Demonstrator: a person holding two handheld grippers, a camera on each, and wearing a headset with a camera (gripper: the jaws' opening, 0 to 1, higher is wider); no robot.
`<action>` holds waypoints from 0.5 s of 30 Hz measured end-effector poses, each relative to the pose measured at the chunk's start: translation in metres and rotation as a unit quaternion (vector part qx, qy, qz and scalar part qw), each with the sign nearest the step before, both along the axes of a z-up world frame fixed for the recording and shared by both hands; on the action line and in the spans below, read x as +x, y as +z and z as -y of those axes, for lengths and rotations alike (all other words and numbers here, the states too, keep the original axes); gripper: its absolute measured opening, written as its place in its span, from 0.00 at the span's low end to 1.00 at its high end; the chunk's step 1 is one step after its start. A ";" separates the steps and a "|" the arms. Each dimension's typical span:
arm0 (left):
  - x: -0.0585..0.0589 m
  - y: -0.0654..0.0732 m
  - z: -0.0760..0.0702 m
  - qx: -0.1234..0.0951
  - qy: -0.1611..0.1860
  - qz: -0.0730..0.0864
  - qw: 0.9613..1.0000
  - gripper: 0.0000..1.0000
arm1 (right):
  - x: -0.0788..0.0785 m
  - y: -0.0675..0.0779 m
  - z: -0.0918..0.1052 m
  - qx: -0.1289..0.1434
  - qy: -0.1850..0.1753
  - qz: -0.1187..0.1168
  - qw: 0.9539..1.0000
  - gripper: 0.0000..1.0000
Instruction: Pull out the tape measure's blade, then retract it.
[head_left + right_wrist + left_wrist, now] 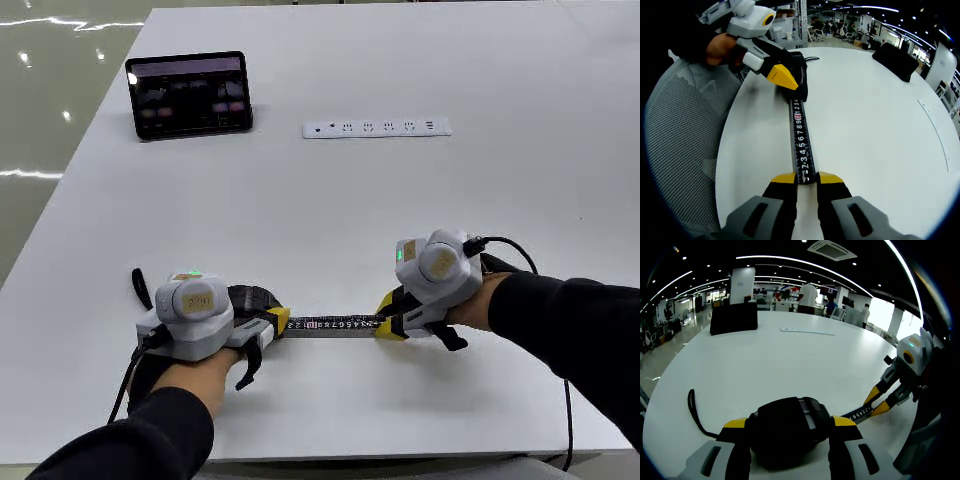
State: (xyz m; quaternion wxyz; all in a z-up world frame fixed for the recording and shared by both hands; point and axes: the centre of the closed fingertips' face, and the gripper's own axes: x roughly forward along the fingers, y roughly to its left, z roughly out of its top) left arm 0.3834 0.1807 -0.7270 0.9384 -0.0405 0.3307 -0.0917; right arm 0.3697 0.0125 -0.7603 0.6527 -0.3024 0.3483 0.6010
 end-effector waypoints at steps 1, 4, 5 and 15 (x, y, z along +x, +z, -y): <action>0.000 0.000 0.000 0.000 0.000 0.000 1.000 0.58 | 0.000 0.000 0.000 0.000 0.000 0.000 1.000 0.10; 0.000 0.000 0.000 0.000 0.000 0.000 1.000 0.58 | 0.001 0.000 -0.001 0.000 0.000 0.000 1.000 0.10; 0.000 0.000 0.000 0.000 0.000 0.000 1.000 0.58 | 0.000 0.000 -0.002 0.001 -0.002 0.000 1.000 0.10; 0.000 0.000 0.000 0.000 0.000 0.000 1.000 0.58 | -0.001 0.000 -0.006 0.002 0.003 0.002 1.000 0.10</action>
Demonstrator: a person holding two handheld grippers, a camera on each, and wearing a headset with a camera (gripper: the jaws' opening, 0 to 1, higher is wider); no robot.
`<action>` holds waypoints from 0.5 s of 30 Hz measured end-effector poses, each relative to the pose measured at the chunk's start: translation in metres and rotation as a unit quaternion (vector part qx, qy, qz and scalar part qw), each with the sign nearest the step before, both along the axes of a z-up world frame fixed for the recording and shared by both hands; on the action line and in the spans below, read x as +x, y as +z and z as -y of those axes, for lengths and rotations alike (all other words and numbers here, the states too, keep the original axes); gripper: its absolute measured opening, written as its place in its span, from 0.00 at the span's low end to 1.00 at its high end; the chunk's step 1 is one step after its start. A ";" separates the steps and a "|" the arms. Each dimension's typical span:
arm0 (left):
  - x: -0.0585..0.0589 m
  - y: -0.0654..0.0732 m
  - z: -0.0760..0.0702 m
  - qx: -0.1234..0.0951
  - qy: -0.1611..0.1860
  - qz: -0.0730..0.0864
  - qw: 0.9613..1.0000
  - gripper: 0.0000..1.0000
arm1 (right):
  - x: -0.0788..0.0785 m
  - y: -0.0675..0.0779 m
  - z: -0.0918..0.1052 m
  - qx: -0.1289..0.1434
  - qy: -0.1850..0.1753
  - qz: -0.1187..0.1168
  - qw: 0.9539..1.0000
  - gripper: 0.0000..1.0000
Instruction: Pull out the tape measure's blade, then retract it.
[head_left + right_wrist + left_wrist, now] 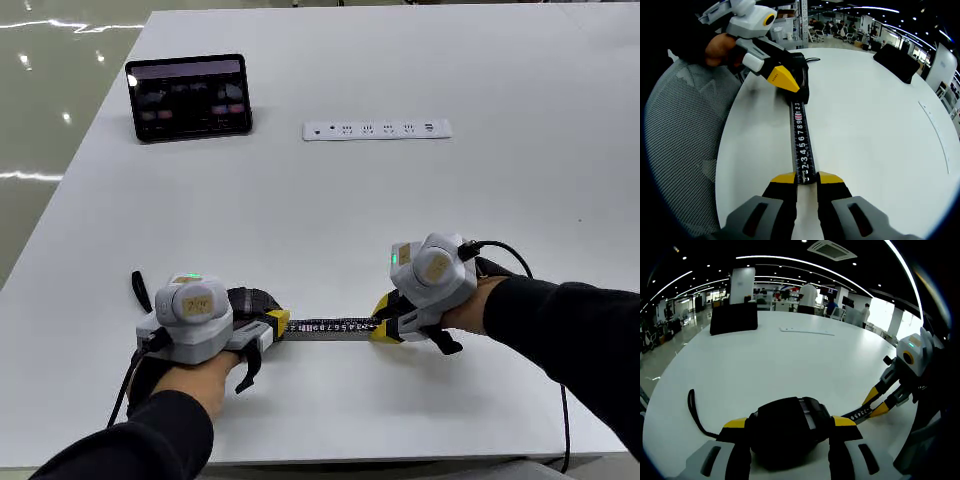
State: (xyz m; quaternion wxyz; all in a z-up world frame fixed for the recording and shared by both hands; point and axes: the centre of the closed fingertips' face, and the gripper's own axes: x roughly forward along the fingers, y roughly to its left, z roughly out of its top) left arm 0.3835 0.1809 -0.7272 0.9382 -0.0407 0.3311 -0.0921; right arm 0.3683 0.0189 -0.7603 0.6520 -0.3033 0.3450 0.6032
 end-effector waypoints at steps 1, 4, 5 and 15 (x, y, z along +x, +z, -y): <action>0.000 0.000 0.000 0.000 0.000 0.000 1.000 0.58 | 0.000 0.000 -0.001 0.000 0.001 0.000 1.000 0.10; 0.000 0.000 0.000 0.000 0.000 0.000 1.000 0.58 | -0.001 0.000 -0.001 0.001 0.000 -0.002 1.000 0.10; 0.000 0.000 0.000 0.000 0.000 0.000 1.000 0.58 | -0.001 0.000 -0.001 0.001 0.000 -0.002 1.000 0.10; 0.000 0.000 0.000 -0.003 -0.001 -0.001 1.000 0.58 | -0.002 0.001 -0.004 0.014 -0.016 -0.011 1.000 0.10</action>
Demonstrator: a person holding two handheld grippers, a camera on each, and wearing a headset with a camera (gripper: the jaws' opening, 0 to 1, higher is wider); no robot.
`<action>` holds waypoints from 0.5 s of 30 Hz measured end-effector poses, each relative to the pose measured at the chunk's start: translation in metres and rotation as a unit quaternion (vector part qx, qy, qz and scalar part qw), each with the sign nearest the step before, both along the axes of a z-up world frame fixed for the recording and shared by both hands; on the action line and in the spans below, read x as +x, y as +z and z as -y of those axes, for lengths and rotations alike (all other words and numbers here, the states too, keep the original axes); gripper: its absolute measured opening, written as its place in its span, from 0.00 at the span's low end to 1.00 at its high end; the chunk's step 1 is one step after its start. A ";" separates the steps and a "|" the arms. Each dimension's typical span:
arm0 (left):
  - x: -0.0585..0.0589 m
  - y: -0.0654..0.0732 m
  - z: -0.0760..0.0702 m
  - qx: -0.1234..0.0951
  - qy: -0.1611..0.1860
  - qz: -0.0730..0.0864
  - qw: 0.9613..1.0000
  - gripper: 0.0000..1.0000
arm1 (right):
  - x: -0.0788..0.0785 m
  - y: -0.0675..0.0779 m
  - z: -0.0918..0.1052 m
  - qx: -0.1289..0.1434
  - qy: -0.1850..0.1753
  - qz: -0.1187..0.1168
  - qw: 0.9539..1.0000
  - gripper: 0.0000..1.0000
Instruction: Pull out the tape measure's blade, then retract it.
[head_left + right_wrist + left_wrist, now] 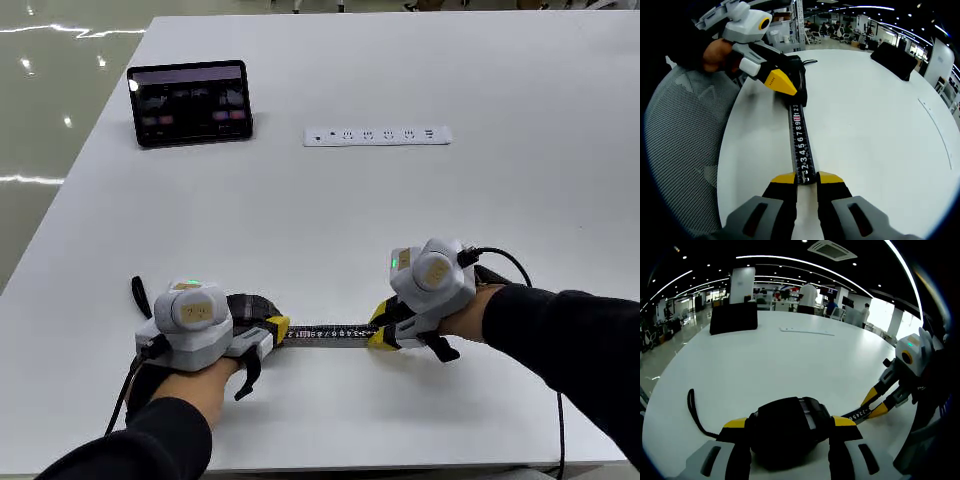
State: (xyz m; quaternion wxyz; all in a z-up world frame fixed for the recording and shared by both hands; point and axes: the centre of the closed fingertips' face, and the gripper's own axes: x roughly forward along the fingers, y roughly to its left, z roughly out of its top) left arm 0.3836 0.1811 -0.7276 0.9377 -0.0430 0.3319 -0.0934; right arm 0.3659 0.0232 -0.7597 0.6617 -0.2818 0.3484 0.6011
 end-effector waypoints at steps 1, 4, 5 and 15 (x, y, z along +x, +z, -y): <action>0.000 0.000 0.000 0.000 0.000 0.000 1.000 0.58 | 0.000 0.000 -0.001 0.000 0.001 0.001 1.000 0.10; 0.000 0.000 0.000 -0.001 0.000 -0.001 1.000 0.58 | -0.001 0.000 -0.002 -0.001 0.003 0.002 1.000 0.10; 0.000 0.000 0.000 -0.002 0.000 -0.002 1.000 0.58 | -0.001 0.000 -0.002 -0.001 0.003 0.002 1.000 0.10; 0.000 0.000 0.000 -0.006 0.000 -0.004 1.000 0.58 | -0.001 0.000 -0.006 0.010 0.007 0.004 1.000 0.10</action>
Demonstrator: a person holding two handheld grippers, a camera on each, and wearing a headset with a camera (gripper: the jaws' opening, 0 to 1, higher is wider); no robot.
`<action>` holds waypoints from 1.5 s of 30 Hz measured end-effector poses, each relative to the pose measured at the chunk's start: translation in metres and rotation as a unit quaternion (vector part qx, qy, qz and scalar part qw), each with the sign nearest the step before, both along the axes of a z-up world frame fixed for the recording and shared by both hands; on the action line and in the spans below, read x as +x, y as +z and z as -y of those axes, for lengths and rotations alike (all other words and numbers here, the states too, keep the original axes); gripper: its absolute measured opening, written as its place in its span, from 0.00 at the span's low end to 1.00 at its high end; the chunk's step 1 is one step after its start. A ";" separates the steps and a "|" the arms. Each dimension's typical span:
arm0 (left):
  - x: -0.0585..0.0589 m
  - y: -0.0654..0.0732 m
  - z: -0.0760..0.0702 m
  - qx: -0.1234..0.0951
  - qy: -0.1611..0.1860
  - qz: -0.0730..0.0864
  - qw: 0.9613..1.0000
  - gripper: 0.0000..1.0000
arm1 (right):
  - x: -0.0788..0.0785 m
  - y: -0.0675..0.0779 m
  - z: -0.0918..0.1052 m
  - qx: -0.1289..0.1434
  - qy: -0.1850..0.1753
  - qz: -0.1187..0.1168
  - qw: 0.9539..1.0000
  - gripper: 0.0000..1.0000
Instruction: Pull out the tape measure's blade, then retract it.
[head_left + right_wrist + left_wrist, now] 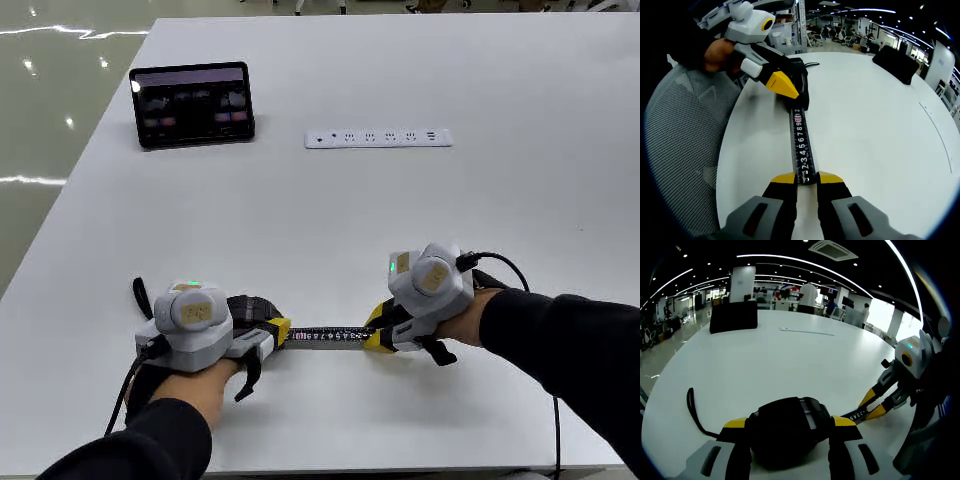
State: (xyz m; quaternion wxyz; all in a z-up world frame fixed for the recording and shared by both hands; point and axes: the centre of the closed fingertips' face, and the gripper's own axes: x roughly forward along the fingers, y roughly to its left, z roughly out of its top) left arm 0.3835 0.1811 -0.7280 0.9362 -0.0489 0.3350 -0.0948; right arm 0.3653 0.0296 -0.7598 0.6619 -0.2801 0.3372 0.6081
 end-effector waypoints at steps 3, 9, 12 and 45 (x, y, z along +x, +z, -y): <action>0.000 0.000 0.000 -0.001 0.001 -0.001 1.000 0.58 | 0.000 0.000 0.000 -0.001 0.001 0.000 1.000 0.10; -0.001 0.000 0.000 -0.004 0.001 -0.001 1.000 0.58 | 0.001 -0.001 -0.003 0.006 -0.002 0.000 1.000 0.10; 0.000 0.000 0.000 -0.006 0.002 -0.001 1.000 0.58 | 0.001 0.000 -0.005 0.010 -0.004 0.001 1.000 0.10; -0.001 0.001 -0.001 -0.012 0.005 -0.002 1.000 0.58 | 0.004 0.000 -0.031 0.014 -0.009 -0.002 1.000 0.10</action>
